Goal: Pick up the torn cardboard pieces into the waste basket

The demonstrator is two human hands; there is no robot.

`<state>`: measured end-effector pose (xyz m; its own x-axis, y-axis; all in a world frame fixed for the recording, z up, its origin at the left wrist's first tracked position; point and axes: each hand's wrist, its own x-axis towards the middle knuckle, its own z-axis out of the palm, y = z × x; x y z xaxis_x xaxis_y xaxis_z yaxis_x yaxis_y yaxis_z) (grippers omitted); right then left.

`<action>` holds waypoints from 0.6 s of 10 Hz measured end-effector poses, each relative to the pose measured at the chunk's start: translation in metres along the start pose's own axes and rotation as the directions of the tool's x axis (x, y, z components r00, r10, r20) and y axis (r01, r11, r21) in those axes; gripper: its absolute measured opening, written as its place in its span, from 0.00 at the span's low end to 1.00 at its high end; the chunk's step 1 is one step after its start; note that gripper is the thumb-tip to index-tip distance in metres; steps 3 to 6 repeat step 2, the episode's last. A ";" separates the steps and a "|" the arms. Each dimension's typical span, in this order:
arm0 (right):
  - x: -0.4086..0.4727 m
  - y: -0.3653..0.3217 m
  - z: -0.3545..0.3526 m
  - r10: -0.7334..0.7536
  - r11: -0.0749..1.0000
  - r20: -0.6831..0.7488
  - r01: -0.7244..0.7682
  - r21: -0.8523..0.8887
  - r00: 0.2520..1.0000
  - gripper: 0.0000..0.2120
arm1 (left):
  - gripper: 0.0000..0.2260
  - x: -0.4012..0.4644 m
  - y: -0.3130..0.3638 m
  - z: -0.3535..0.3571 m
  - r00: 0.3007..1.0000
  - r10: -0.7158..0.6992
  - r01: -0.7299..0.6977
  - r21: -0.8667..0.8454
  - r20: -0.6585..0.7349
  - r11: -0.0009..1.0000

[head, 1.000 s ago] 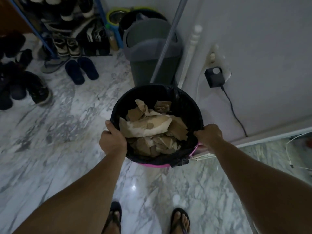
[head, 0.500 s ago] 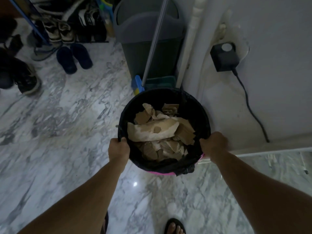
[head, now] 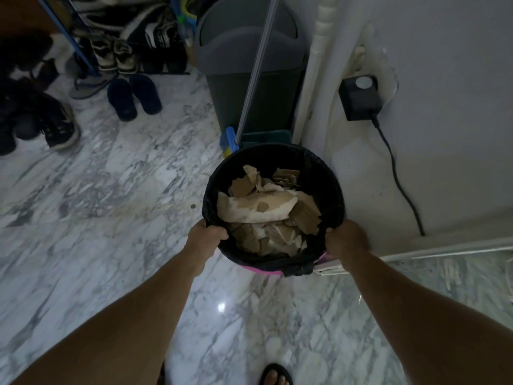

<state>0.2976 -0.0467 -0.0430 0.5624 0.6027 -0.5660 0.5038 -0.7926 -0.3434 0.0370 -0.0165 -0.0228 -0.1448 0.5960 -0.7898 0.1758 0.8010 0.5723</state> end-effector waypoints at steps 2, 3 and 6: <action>-0.026 0.005 -0.016 -0.010 0.999 0.171 0.001 0.053 0.985 0.13 | 0.34 -0.029 -0.008 -0.005 0.999 0.004 0.002 0.143 -0.038 0.990; -0.026 0.005 -0.016 -0.010 0.999 0.171 0.001 0.053 0.985 0.13 | 0.34 -0.029 -0.008 -0.005 0.999 0.004 0.002 0.143 -0.038 0.990; -0.026 0.005 -0.016 -0.010 0.999 0.171 0.001 0.053 0.985 0.13 | 0.34 -0.029 -0.008 -0.005 0.999 0.004 0.002 0.143 -0.038 0.990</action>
